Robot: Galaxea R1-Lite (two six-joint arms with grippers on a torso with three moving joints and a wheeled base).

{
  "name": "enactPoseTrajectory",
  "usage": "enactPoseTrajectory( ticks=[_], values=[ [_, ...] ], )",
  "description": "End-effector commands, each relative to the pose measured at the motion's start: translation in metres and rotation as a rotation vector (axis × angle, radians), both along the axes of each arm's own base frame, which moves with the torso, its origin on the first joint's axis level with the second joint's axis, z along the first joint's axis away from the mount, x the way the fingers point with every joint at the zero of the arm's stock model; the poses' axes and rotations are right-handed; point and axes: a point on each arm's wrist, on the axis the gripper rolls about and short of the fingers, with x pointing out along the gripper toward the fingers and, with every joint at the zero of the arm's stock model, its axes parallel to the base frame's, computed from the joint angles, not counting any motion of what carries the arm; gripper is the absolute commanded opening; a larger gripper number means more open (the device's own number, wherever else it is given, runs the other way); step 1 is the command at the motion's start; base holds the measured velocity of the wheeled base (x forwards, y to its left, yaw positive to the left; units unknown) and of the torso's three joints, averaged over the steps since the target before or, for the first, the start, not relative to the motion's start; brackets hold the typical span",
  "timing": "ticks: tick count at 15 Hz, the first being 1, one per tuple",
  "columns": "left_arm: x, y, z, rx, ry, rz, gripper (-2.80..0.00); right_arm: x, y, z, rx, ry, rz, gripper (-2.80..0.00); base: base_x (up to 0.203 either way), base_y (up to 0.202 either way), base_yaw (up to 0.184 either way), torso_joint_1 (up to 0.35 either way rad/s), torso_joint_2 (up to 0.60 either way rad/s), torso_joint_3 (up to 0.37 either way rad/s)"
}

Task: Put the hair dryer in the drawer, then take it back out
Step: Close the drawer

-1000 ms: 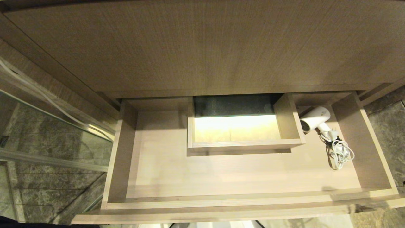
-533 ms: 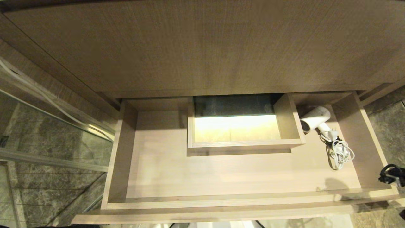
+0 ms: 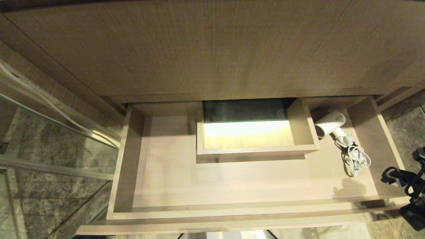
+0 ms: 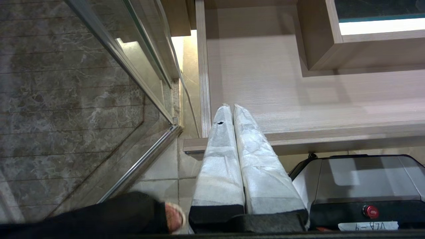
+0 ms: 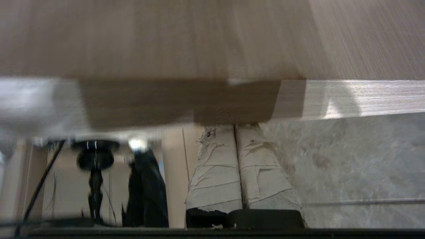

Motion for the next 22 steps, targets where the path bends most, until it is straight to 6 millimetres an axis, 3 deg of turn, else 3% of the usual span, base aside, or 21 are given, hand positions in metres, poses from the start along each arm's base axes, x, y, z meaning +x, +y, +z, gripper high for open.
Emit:
enactPoseTrajectory(
  ticks=[1,5,7,10,14,18,22],
  values=[
    [0.000,0.000,0.000,0.000,0.002,0.001,-2.80,0.007,-0.001,0.001,0.023,-0.086,0.023,-2.80,0.000,0.000,0.000,0.000,0.00,0.000],
    [0.000,0.000,0.000,0.000,0.002,0.000,-2.80,0.013,-0.001,0.024,0.080,-0.299,0.076,-2.80,0.000,0.000,0.000,0.000,0.00,0.000],
    [0.000,0.000,0.000,0.000,0.001,0.000,-2.80,0.027,-0.003,0.040,0.133,-0.542,0.151,-2.80,0.000,0.000,0.000,0.000,0.00,0.000],
    [0.000,0.000,0.000,0.000,0.002,0.000,-2.80,0.050,-0.002,0.071,0.061,-0.822,0.257,-2.80,0.000,0.000,0.000,0.000,0.00,0.000],
    [0.000,0.000,0.000,0.000,0.002,0.000,-2.80,0.055,-0.002,0.087,0.028,-0.936,0.275,-2.80,0.000,0.000,0.000,0.000,0.00,0.000],
    [0.000,0.000,0.000,0.000,0.001,0.000,-2.80,0.035,0.006,0.094,0.008,-0.902,0.309,-2.80,0.000,0.000,0.000,0.000,0.00,0.000],
    [0.000,0.000,0.000,0.000,0.001,0.001,-2.80,-0.007,0.022,0.109,-0.005,-0.783,0.365,-2.80,0.000,0.000,0.000,0.000,0.00,0.000]
  ],
)
